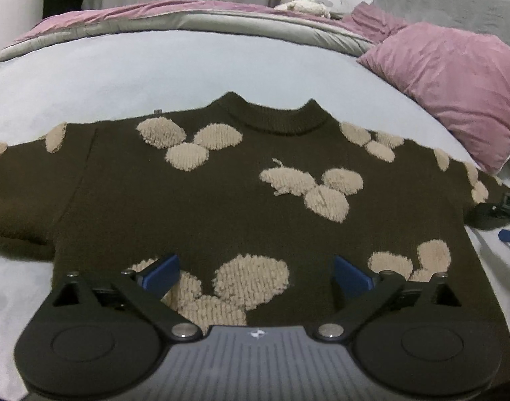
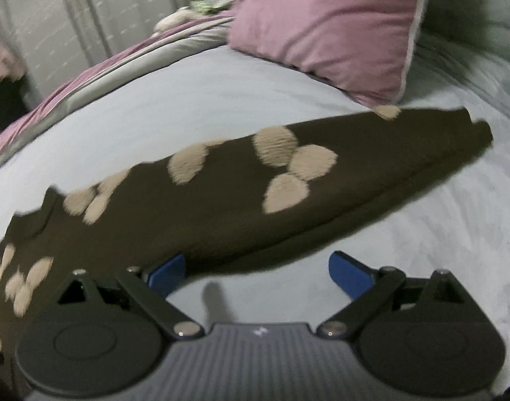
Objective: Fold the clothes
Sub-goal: 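Grasp the sweater sleeve cuff with the right gripper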
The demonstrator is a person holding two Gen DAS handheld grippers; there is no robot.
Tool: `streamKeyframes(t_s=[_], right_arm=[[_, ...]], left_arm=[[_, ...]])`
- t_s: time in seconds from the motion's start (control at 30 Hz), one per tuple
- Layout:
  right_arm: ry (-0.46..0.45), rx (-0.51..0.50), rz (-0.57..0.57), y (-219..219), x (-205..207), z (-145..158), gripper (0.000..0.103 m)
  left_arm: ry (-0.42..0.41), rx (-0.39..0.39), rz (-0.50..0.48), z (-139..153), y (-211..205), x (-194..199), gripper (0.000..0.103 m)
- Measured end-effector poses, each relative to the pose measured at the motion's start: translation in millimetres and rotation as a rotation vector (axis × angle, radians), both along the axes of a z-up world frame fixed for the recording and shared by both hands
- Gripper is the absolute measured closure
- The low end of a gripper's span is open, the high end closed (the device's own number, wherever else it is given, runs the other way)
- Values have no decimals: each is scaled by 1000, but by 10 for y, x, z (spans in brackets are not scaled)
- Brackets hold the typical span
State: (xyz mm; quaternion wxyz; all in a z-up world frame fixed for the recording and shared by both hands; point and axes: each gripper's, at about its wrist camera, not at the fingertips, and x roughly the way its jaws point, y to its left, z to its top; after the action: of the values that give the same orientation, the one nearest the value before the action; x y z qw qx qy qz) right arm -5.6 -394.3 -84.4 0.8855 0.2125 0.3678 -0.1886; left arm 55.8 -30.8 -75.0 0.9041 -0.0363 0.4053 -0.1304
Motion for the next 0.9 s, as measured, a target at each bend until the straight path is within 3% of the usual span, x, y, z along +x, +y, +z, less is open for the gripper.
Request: streamKeyframes(t_s=[0.33,0.63,0.8,0.87,0.9], right_arm=[[-79,54,-116,-196,57,-63,5],[-98,1,-172,-179,162,-131,7],[-119,-33,-217,-190,173,-155,21],[-128,-51,-238,-201,157,-158,45],[-136,-54,-246,-213,142,-160,50]], left_arm=[[-21,23,-12,-50,-25,-20,2],[-28,42,-28,-63,-32,-41,1],[-23,25,-25,-52,9,-38,1],[-22,23,-26,-49,17,-34,1],[-21,22,-27,-48,20,-33,1]])
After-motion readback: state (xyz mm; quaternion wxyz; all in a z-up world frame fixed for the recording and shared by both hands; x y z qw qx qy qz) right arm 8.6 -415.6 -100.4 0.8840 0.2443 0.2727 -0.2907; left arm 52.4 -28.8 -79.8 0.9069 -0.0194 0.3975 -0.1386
